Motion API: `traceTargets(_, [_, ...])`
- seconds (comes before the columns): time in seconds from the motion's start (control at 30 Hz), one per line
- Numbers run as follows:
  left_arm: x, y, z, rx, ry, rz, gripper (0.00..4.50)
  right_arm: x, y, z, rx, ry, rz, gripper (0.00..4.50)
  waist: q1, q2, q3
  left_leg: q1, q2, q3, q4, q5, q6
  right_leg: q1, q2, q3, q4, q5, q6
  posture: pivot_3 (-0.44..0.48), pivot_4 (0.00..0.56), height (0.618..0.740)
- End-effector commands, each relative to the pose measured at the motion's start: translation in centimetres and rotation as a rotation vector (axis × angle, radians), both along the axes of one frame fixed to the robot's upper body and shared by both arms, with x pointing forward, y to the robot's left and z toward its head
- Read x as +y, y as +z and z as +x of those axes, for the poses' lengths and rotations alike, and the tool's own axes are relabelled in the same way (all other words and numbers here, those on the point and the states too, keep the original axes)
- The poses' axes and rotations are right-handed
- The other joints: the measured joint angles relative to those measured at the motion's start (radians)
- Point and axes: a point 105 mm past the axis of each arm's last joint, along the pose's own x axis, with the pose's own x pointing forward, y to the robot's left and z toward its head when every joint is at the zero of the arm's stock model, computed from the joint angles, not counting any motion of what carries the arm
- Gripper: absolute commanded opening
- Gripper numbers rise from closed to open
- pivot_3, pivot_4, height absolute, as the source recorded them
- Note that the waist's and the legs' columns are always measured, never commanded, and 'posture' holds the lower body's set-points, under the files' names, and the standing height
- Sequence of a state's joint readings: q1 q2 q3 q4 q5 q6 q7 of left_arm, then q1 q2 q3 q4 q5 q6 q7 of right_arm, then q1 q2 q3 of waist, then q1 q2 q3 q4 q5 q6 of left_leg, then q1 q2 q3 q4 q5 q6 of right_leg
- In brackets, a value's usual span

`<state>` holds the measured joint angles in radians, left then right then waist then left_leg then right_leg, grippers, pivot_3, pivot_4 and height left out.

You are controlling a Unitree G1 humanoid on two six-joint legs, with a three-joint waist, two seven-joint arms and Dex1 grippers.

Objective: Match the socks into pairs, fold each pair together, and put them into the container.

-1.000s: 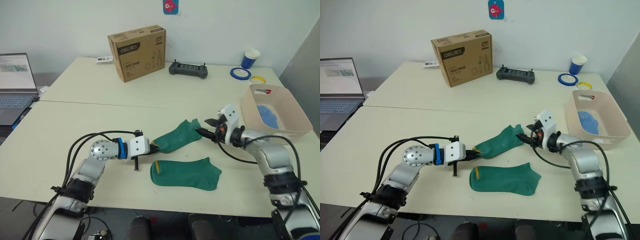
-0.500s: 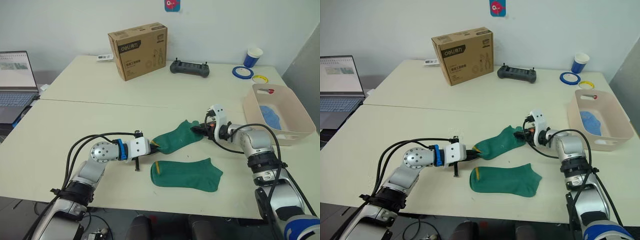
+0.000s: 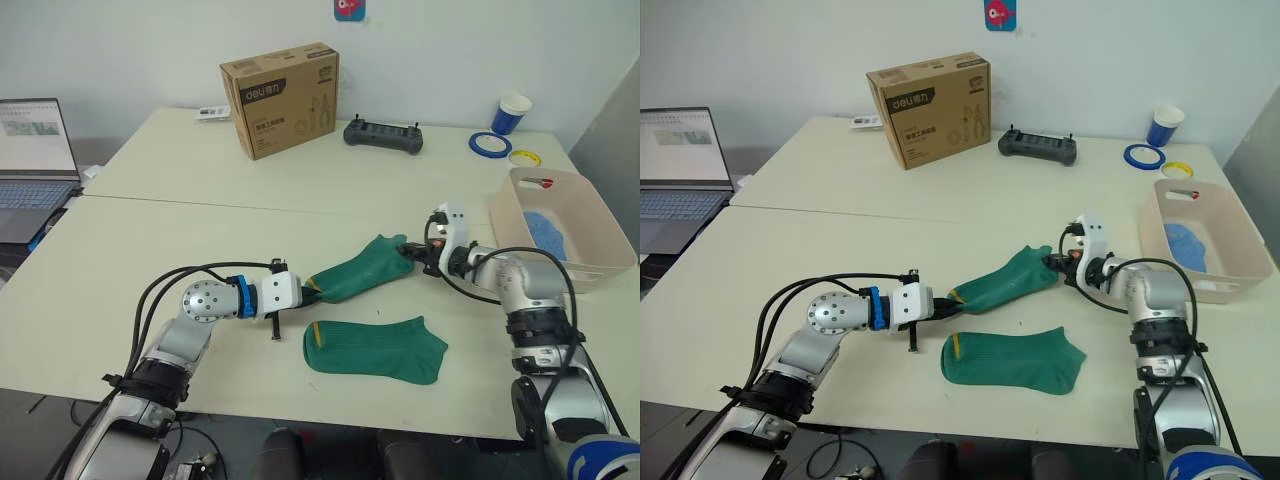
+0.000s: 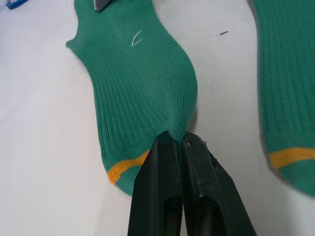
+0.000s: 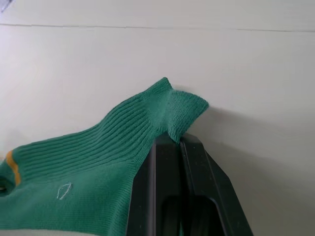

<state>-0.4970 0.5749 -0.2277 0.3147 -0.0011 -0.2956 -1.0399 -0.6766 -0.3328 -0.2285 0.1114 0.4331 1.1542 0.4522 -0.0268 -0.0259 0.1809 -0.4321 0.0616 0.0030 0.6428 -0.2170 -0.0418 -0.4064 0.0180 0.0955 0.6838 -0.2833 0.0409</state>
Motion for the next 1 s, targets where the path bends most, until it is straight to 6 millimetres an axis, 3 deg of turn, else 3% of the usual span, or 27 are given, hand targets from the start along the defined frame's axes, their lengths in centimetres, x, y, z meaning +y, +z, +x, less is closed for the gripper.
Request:
traceTargets(0.03, [0.2,0.5,0.5,-0.044,0.000,0.013,0.00,-1.1,0.8,-2.5,0.006,-0.078,-0.017,0.02,-0.002,0.000,-0.001,0.000,0.000,0.000,0.000,0.000,0.000,0.000,0.000,0.000,0.000,0.000,0.000,0.000,0.150,0.740])
traceTargets(0.13, [-0.4,0.1,0.6,-0.034,-0.015,0.007,0.00,-1.6,-0.2,-4.8,0.035,-0.146,-0.044,0.02,-0.004,0.001,-0.001,0.000,0.000,0.000,-0.001,0.000,0.000,0.000,0.000,0.000,-0.001,0.000,0.000,0.000,0.150,0.740])
traceTargets(0.23, [-0.8,-0.3,0.4,-0.008,-0.047,0.012,0.00,-1.2,-0.9,-5.7,0.055,-0.189,-0.040,0.02,-0.013,0.001,-0.001,0.000,0.000,0.001,-0.001,0.000,0.000,-0.001,0.000,0.001,0.000,0.000,0.000,0.000,0.150,0.740])
traceTargets(0.27, [-0.9,-0.5,0.4,-0.008,-0.051,0.020,0.00,-1.0,-1.2,-5.9,0.057,-0.196,-0.044,0.22,-0.018,0.001,-0.001,0.000,0.000,0.001,0.000,0.000,0.000,-0.001,0.000,0.001,0.000,0.000,0.000,0.000,0.150,0.740])
traceTargets(0.3, [-0.9,-0.7,0.5,-0.007,-0.055,0.029,0.00,-0.6,-1.3,-6.0,0.057,-0.186,-0.030,0.49,-0.020,0.001,-0.001,0.000,0.000,0.000,0.000,0.000,0.000,-0.001,0.001,0.001,0.000,0.000,0.000,0.000,0.150,0.740])
traceTargets(0.4, [-0.7,-0.8,0.6,-0.012,-0.067,0.052,0.64,-0.3,-1.2,-6.1,0.048,-0.183,-0.022,1.31,-0.024,0.001,-0.001,0.000,0.000,0.000,0.001,0.000,0.000,0.000,0.001,0.001,0.000,0.000,0.002,0.000,0.150,0.740])
traceTargets(0.6, [0.6,0.1,0.9,-0.014,-0.045,0.031,2.50,-2.5,0.5,-5.6,-0.037,-0.153,-0.087,3.48,-0.027,0.001,-0.001,0.000,0.000,0.001,0.001,0.001,0.000,0.000,0.001,0.001,-0.002,0.001,0.002,0.000,0.150,0.740])
traceTargets(0.67, [1.5,0.4,0.7,0.060,-0.005,-0.018,3.14,-3.0,1.3,-5.3,-0.065,-0.107,-0.092,4.16,-0.028,0.001,-0.001,0.000,0.000,0.001,0.000,0.000,0.000,0.000,0.000,0.001,-0.002,0.001,0.001,0.000,0.150,0.740])
traceTargets(0.77, [2.7,1.1,-0.1,0.230,0.074,-0.138,3.14,-3.1,1.7,-5.1,-0.062,-0.031,-0.047,4.16,-0.041,0.001,-0.001,0.000,0.001,0.000,-0.001,0.000,0.001,0.000,0.001,0.001,-0.002,0.001,0.001,0.000,0.150,0.740])
traceTargets(0.9, [4.0,0.9,-0.1,0.492,0.312,-0.403,3.14,-3.1,0.6,-4.2,-0.023,-0.015,0.043,4.16,-0.048,0.001,-0.001,0.000,0.003,-0.002,-0.001,0.000,0.001,0.000,0.003,0.000,-0.001,0.000,0.002,0.000,0.150,0.740])
traceTargets(1.0, [3.0,0.6,0.0,0.595,0.396,-0.524,3.14,-2.6,-0.2,-3.5,0.006,-0.026,0.078,4.16,-0.048,0.001,-0.001,0.000,0.002,-0.002,0.001,0.000,0.001,0.000,0.003,0.000,0.000,-0.001,0.004,0.000,0.150,0.740])
